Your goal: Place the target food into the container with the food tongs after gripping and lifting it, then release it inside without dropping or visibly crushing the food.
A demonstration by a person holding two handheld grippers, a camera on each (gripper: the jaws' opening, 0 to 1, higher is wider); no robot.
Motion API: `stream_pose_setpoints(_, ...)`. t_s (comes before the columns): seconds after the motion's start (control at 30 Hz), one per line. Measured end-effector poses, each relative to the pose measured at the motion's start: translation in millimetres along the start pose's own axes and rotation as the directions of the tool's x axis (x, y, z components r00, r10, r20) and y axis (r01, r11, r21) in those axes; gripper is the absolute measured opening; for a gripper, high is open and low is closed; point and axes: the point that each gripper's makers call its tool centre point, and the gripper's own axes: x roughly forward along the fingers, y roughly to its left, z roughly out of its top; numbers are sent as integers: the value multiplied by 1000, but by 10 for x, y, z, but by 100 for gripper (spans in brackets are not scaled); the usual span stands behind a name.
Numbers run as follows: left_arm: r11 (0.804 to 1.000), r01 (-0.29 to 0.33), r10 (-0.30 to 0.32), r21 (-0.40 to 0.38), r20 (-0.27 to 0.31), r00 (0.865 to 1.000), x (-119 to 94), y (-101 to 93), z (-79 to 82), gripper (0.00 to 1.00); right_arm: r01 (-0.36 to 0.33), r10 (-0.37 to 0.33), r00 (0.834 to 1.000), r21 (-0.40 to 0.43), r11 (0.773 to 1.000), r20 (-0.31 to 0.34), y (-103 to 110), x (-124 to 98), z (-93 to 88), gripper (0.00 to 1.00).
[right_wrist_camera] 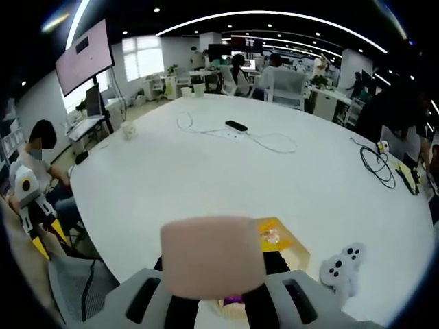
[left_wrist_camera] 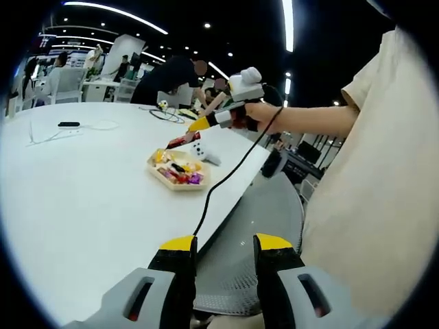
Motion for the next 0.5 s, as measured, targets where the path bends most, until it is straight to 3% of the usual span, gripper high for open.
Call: stream_pose_setpoints(0.5, 1000, -4, 4, 4, -3, 1000, -25, -19, -29, 32, 13, -13, 1000, 8, 1000, 6, -36, -56, -43, 20)
